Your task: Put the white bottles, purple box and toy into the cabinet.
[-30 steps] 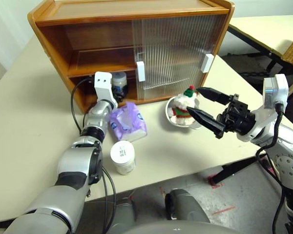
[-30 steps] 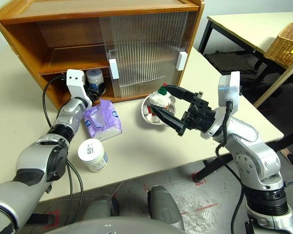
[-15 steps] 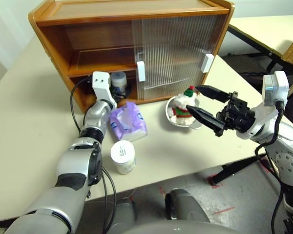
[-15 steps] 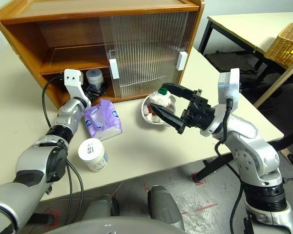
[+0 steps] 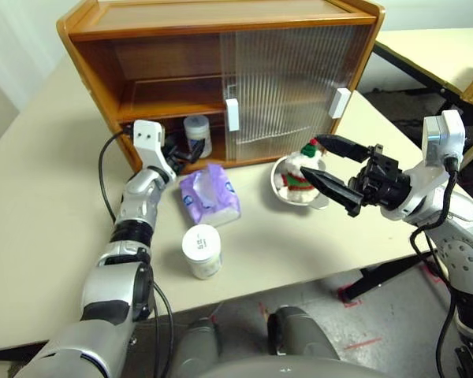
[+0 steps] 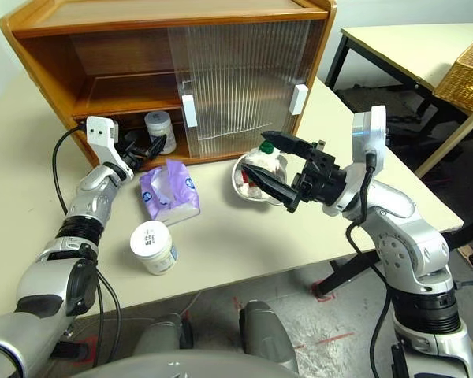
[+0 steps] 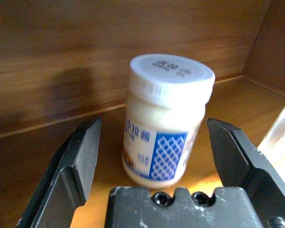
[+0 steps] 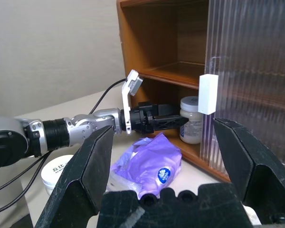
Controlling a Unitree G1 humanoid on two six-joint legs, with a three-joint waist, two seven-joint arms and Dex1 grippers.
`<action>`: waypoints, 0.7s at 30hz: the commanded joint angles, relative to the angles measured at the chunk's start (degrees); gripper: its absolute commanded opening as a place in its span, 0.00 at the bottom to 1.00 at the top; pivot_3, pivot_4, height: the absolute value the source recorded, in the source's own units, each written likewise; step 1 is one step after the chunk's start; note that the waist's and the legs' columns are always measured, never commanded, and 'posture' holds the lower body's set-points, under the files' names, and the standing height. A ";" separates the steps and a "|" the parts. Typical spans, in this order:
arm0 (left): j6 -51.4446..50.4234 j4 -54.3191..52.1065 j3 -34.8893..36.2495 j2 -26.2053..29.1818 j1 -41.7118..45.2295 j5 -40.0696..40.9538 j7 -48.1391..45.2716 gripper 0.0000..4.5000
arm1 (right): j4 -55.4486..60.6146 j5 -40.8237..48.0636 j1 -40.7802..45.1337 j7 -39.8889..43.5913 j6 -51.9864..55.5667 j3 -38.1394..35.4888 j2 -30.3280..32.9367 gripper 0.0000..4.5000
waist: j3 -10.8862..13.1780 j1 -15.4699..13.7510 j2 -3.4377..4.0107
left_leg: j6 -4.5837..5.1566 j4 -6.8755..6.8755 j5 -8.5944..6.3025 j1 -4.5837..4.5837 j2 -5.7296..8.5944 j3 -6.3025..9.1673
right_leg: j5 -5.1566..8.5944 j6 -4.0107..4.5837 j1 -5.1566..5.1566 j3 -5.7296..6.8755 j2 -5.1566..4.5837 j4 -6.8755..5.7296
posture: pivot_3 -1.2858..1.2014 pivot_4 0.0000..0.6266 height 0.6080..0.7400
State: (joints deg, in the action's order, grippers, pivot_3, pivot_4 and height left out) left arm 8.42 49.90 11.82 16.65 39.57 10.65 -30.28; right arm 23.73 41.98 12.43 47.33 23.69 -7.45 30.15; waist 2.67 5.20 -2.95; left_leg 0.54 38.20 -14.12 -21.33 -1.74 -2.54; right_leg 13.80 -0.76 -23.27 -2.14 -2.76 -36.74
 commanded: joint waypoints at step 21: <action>-7.29 -20.92 0.22 -1.91 -13.45 0.53 9.43 0.36 | -1.47 -0.45 0.94 0.99 -0.27 0.91 -0.68 1.00 | -0.04 -0.55 0.01 | 0.02 0.04 0.03 0.07 0.01 -0.04 | -0.05 0.03 0.02 -0.11 -0.01 -0.08 | 0.49 0.00 1.00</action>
State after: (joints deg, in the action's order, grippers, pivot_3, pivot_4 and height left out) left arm -0.10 28.11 11.64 15.52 25.96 11.46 -22.61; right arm 22.49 41.81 12.87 48.16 23.69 -7.08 29.56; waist 2.62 4.65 -2.94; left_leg 0.57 38.24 -14.09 -21.26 -1.72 -2.58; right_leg 13.74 -0.73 -23.24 -2.25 -2.76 -36.83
